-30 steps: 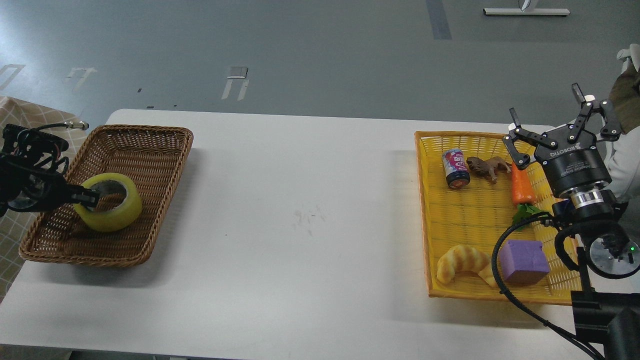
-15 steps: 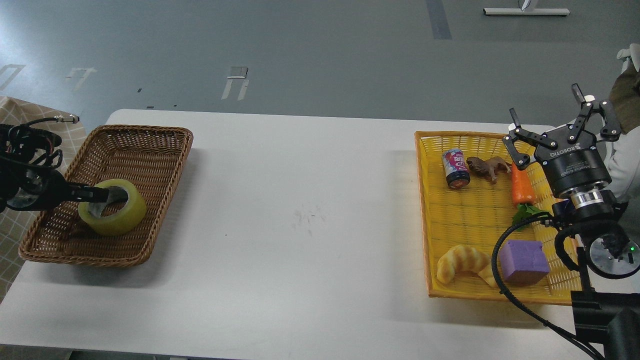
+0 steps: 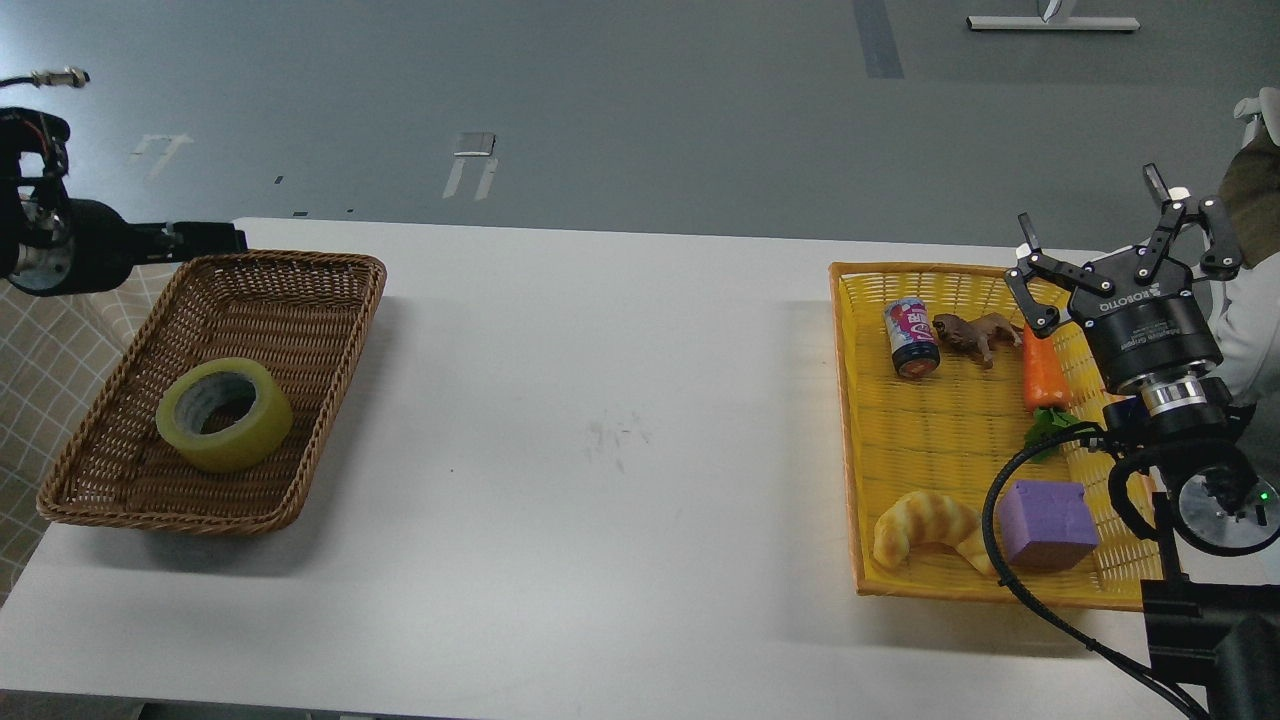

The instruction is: Place and transfer tape with both arms

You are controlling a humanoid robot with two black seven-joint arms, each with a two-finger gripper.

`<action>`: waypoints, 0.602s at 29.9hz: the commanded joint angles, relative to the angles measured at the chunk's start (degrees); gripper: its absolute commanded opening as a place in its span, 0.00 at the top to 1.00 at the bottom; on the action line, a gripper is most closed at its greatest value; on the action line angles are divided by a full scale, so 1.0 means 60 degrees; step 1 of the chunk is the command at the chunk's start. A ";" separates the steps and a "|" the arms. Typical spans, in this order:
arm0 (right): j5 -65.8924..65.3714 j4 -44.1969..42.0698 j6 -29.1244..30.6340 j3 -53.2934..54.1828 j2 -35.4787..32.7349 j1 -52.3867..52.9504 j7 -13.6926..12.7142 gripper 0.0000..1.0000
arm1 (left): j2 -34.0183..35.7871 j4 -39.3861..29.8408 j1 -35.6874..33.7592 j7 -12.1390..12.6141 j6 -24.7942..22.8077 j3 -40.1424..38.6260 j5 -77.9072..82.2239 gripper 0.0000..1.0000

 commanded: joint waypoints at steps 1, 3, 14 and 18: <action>-0.0015 -0.0004 0.0000 -0.0001 -0.0029 0.0182 -0.0002 0.00 | -0.0098 0.0019 -0.0762 -0.0016 0.0078 -0.0264 -0.2748 0.02; -0.0029 -0.0004 0.0000 -0.0001 -0.0058 0.0314 -0.0002 0.00 | -0.0142 0.0107 -0.0793 -0.0001 0.0079 -0.0570 -0.3656 0.02; -0.0161 -0.0019 0.0000 -0.0016 -0.0306 0.1456 -0.0090 0.00 | -0.0918 0.0166 -0.0559 -0.0045 -0.0170 -0.3237 -0.7704 0.02; -0.0161 -0.0266 0.0000 -0.0234 -0.0527 0.1998 -0.0105 0.00 | -0.1153 -0.0009 -0.0383 -0.0045 -0.0208 -0.3575 -0.8848 0.02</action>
